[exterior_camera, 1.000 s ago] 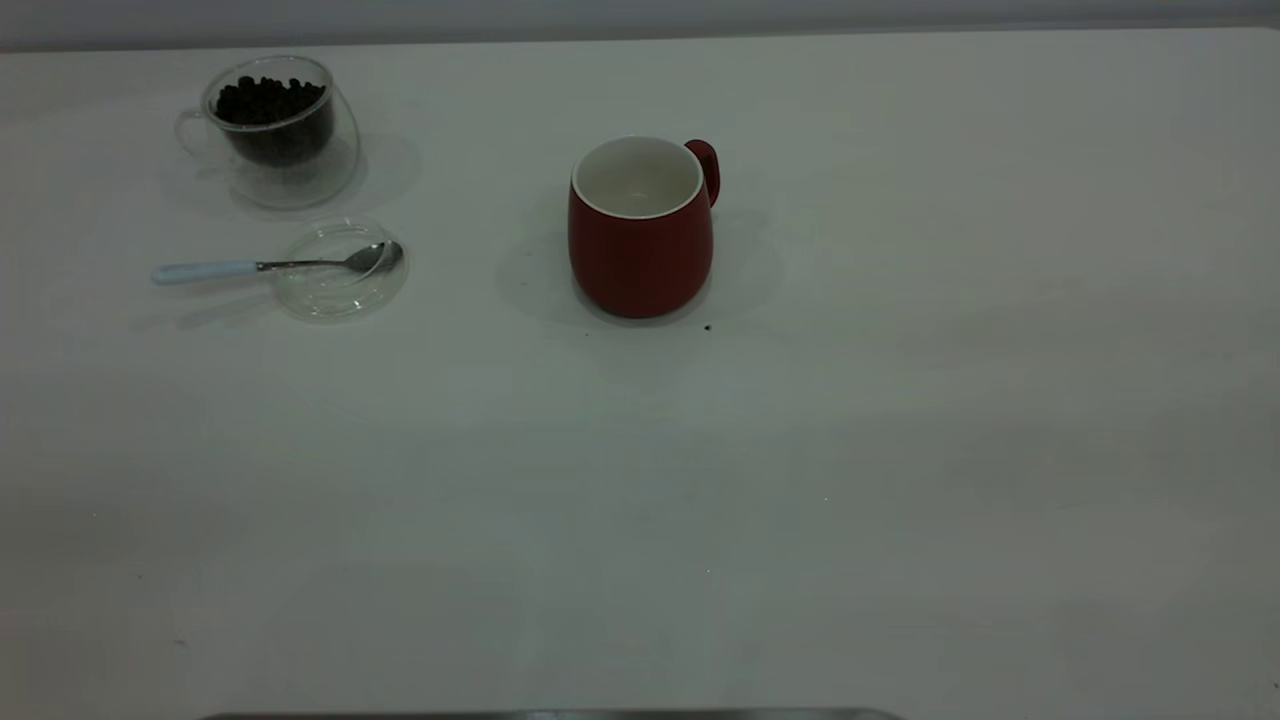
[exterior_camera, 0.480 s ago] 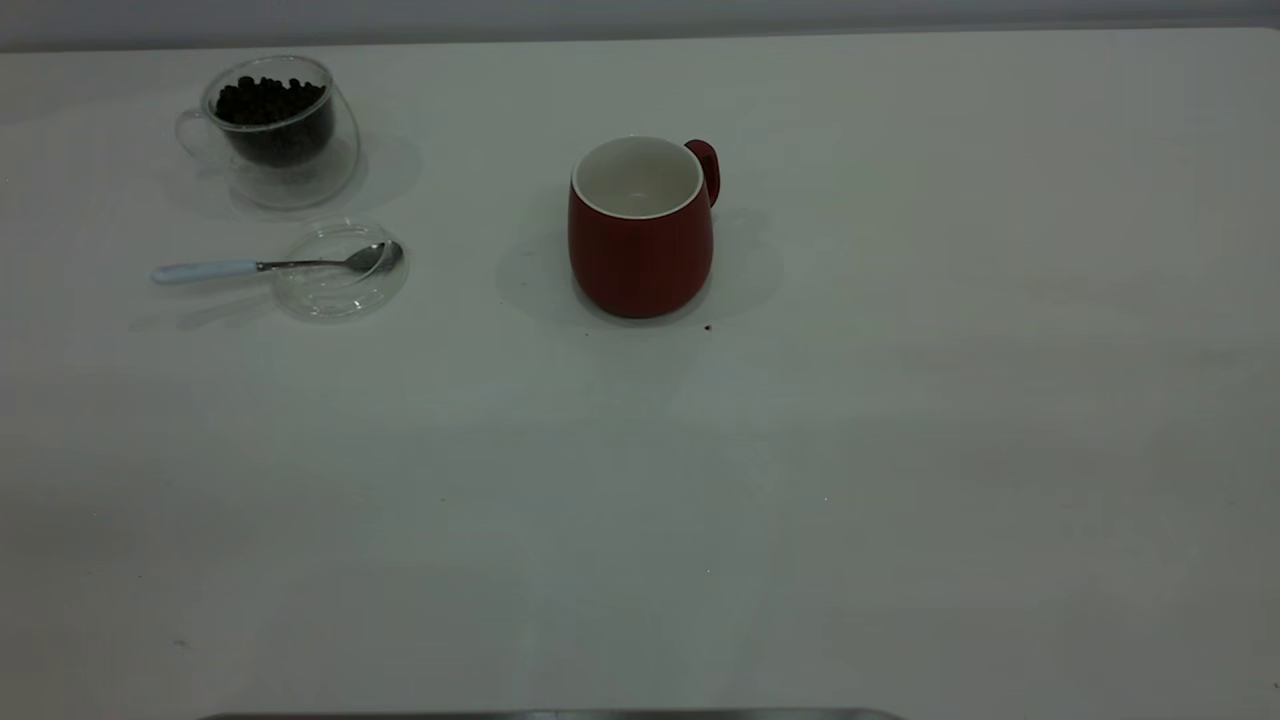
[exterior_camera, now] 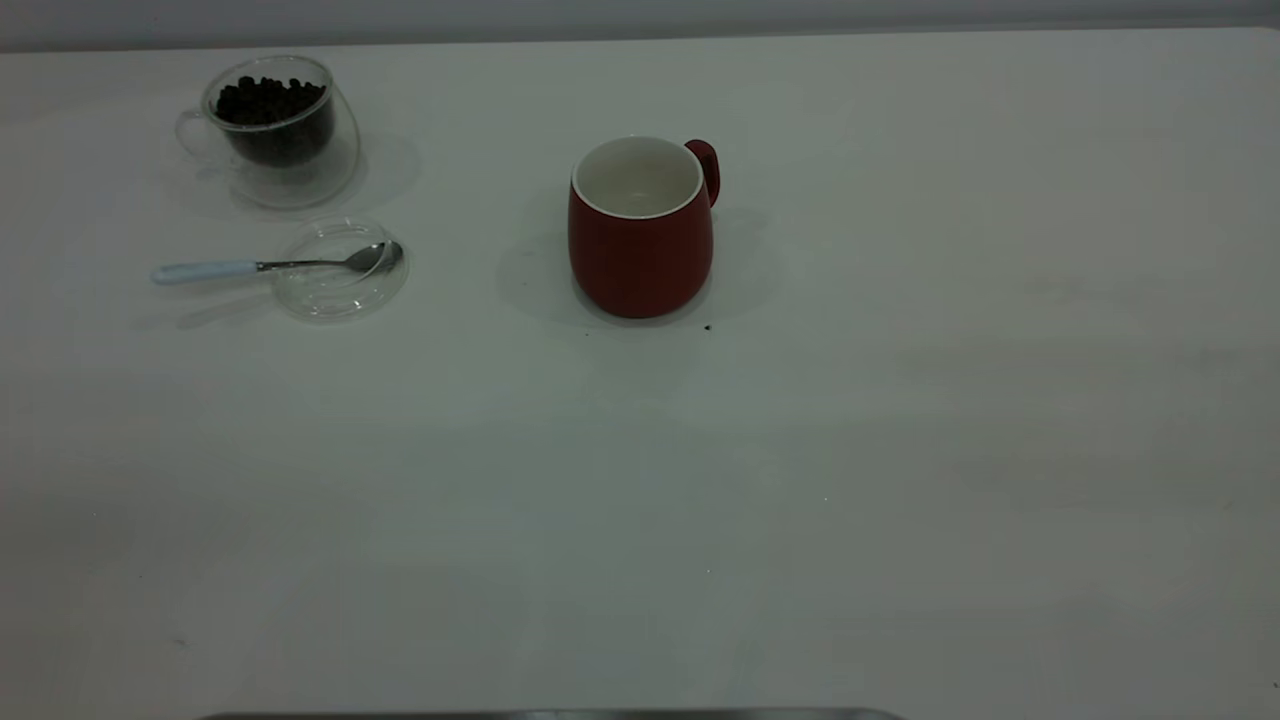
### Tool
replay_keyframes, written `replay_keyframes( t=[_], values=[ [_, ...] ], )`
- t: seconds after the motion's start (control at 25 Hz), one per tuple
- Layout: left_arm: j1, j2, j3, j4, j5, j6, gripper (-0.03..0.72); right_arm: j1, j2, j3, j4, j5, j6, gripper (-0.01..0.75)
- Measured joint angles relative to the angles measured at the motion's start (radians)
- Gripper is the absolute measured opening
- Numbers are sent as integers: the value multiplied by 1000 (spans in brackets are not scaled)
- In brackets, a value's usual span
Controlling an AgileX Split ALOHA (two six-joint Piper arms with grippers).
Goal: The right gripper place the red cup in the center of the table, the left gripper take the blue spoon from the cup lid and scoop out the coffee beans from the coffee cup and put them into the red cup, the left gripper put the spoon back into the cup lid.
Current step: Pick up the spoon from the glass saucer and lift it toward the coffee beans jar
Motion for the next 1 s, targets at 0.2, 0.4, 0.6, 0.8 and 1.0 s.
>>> replay_keyframes(
  t=[0.2,0.4,0.6,0.8,1.0],
  values=[
    [0,0,0,0,0,0,433,0,0,3,8,0,-15,436],
    [0,0,0,0,0,0,433,0,0,4,15,0,-17,407],
    [0,0,0,0,0,0,433,0,0,5,16,0,-19,383],
    [0,0,0,0,0,0,433,0,0,6,18,0,-19,365],
    [0,12,-4,16,-19,-85,431,0,0,6,18,0,-19,341]
  ],
)
